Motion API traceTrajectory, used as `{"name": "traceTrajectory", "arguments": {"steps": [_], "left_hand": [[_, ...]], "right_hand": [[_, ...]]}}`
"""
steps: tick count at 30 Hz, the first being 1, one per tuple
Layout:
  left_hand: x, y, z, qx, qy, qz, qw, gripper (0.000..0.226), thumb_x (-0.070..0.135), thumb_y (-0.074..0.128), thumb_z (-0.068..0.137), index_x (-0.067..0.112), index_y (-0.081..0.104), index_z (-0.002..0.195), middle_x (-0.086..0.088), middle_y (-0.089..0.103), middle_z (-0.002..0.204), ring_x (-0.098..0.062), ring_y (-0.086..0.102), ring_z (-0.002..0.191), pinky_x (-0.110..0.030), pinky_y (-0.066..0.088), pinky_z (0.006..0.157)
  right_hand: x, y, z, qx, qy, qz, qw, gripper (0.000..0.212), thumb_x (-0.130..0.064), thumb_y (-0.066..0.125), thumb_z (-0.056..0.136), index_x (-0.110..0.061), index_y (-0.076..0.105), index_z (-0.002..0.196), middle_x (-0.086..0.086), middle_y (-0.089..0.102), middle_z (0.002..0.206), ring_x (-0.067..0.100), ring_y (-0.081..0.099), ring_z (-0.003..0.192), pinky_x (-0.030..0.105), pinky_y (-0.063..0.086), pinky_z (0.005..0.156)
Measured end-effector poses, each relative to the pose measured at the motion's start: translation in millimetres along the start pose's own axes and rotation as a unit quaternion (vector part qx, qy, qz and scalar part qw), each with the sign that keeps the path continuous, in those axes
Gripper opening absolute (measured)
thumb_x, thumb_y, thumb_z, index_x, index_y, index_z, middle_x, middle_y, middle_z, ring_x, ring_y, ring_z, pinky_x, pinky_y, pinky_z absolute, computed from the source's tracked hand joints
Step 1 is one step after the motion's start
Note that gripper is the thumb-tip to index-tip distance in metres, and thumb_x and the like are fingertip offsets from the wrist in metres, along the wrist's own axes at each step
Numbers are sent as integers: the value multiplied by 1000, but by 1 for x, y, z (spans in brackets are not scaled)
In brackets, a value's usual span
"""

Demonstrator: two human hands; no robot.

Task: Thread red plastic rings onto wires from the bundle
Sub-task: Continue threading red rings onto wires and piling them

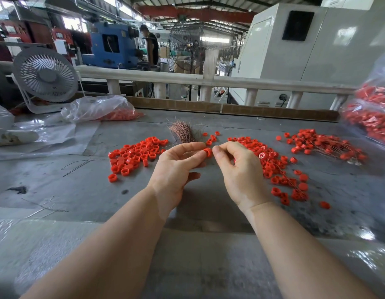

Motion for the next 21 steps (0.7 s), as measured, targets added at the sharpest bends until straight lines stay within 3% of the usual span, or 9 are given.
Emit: {"name": "traceTrajectory", "arguments": {"steps": [4, 8, 11, 17, 21], "left_hand": [[1, 1, -1, -2, 5, 7, 1000, 18, 7, 66, 82, 23, 72, 76, 8, 70, 69, -1, 63, 62, -14, 45, 47], [2, 4, -2, -17, 15, 26, 999, 24, 13, 69, 80, 33, 75, 70, 9, 71, 71, -1, 63, 65, -14, 46, 50], [1, 6, -3, -28, 10, 26, 999, 20, 14, 69, 79, 31, 75, 72, 8, 71, 73, -1, 64, 67, -15, 47, 50], [2, 7, -4, -40, 11, 17, 999, 11, 15, 67, 80, 25, 72, 81, 3, 74, 81, -5, 68, 70, -15, 48, 51], [1, 10, -4, -56, -5, 26, 998, 15, 13, 62, 86, 23, 73, 84, -1, 73, 77, -9, 67, 70, -16, 47, 51]], "right_hand": [[0, 0, 0, -6, 15, 12, 1000, 22, -27, 58, 90, -9, 65, 79, 2, 62, 74, 18, 54, 72, 34, 45, 68], [1, 1, -1, -10, 18, 16, 1000, 25, -28, 59, 89, -10, 59, 70, -5, 53, 61, 15, 47, 63, 36, 42, 62], [4, 3, -1, -22, 31, 14, 999, 30, -34, 57, 89, -13, 57, 68, -9, 47, 56, 10, 43, 58, 34, 38, 59], [4, 12, -3, -61, 33, 21, 997, 38, -37, 50, 93, -7, 66, 76, 7, 65, 69, 26, 59, 71, 44, 47, 68], [5, 9, -1, -54, 38, 65, 996, 37, -32, 50, 94, -11, 65, 67, 0, 62, 60, 18, 57, 63, 38, 47, 63]]}}
Point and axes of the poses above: each hand's wrist, its own z-axis towards the middle knuckle, its own y-axis out of the palm, x = y × z, the point moved 8 cm from there along z, towards the middle knuckle
